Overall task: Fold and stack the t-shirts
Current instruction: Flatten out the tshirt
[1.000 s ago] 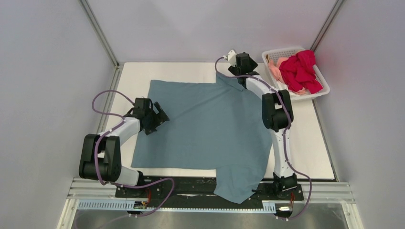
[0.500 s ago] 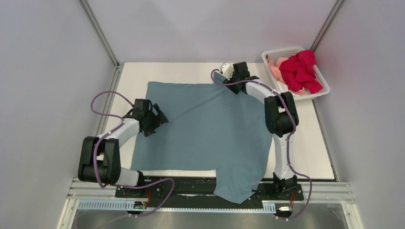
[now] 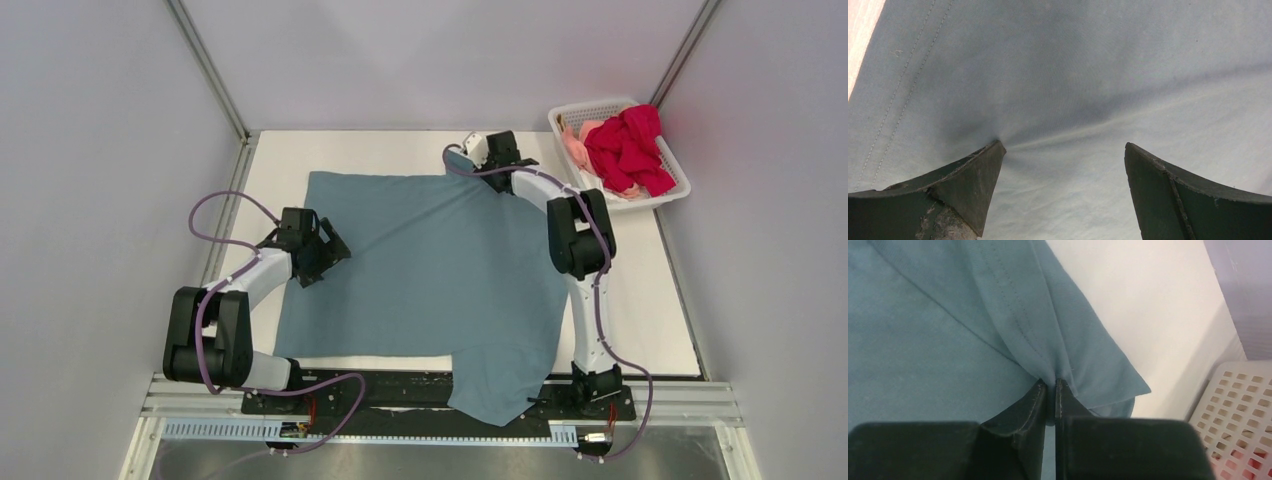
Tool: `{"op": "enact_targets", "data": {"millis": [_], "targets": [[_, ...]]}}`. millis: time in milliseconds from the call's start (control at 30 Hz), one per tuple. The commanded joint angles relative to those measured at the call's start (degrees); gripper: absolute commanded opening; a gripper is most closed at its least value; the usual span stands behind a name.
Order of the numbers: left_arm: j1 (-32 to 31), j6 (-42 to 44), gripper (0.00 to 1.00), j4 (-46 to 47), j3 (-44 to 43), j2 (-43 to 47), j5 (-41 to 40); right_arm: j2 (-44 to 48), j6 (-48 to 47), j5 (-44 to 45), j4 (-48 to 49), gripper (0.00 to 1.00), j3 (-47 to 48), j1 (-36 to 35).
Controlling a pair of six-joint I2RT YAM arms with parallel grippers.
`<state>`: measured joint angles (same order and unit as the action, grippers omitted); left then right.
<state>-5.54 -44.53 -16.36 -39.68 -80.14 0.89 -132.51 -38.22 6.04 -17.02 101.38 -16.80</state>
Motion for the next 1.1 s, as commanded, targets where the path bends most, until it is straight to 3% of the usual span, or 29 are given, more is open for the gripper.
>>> {"op": "enact_targets", "data": {"millis": [0,233,300,367,467,567,733,833,933,1067], "targets": [[0.34,1.2,1.0,-2.83,-0.22,1.21,-3.21,-2.05,1.7,3.99,1.18,0.09,5.12,0.74],[0.32,1.36,1.0,-3.15,-0.72,0.34,-2.9,-7.49,2.23,12.13,7.61,0.1,14.73,1.57],[0.28,1.56,1.0,-3.06,-0.89,0.09,-2.76,-10.28,2.28,13.09,9.47,0.14,18.38,1.95],[0.29,1.83,1.0,-3.06,-1.19,-0.12,-2.55,-13.42,2.03,14.56,12.68,0.25,21.74,2.34],[0.31,2.66,1.0,-3.13,-1.78,0.02,-1.48,-16.01,1.85,17.38,19.43,0.58,25.0,2.54],[0.3,3.09,1.0,-3.07,-2.7,1.18,-1.25,-12.21,4.54,20.66,19.67,0.98,25.01,2.02],[0.31,3.53,1.0,-1.6,-4.27,4.95,0.7,5.01,12.66,22.19,12.91,1.0,11.69,-1.51],[0.28,2.72,1.0,-1.8,-5.1,5.86,0.04,15.69,28.77,24.34,0.86,1.0,2.01,-3.94],[0.27,2.19,1.0,-2.26,-5.6,6.12,0.06,28.54,49.75,14.02,-7.91,1.0,-13.57,-4.22],[0.27,2.53,1.0,-3.59,-5.28,5.79,0.41,40.6,60.71,0.2,-5.62,1.0,-35.27,-4.23]]}}
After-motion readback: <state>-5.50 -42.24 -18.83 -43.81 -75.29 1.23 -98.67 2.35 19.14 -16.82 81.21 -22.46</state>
